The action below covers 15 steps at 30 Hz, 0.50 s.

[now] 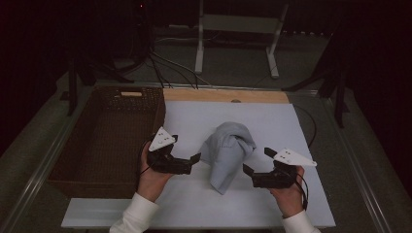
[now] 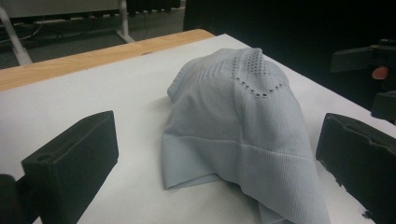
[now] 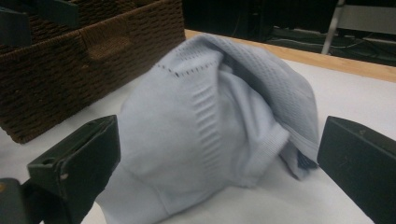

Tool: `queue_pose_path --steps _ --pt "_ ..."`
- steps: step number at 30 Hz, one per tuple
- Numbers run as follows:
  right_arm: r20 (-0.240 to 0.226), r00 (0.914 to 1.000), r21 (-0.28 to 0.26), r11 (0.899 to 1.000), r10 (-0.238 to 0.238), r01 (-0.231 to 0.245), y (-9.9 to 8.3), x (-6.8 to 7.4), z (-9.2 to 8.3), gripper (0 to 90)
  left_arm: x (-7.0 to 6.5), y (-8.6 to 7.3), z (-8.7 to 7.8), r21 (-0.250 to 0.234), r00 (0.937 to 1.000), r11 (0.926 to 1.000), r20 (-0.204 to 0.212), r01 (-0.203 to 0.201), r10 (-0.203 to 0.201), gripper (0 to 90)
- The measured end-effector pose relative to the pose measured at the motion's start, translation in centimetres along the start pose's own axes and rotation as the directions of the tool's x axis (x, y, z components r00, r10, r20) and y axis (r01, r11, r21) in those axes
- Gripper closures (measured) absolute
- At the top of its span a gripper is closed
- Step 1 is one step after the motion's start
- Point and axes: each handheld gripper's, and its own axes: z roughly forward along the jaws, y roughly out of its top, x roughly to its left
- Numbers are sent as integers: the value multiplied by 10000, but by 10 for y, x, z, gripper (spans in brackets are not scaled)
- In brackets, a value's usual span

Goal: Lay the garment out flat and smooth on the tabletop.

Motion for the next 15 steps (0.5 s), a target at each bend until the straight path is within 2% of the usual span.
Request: queue_pose_path --steps 10,15 --pt "-469 9988 284 9995 -146 160 9 17 19 0 -1 0 -2 -68 10000 10000 34 -15 15 0" --pt "-746 9972 498 9987 -110 147 9 29 31 0 0 0 -2 -84 10000 10000 58 -6 7 1"
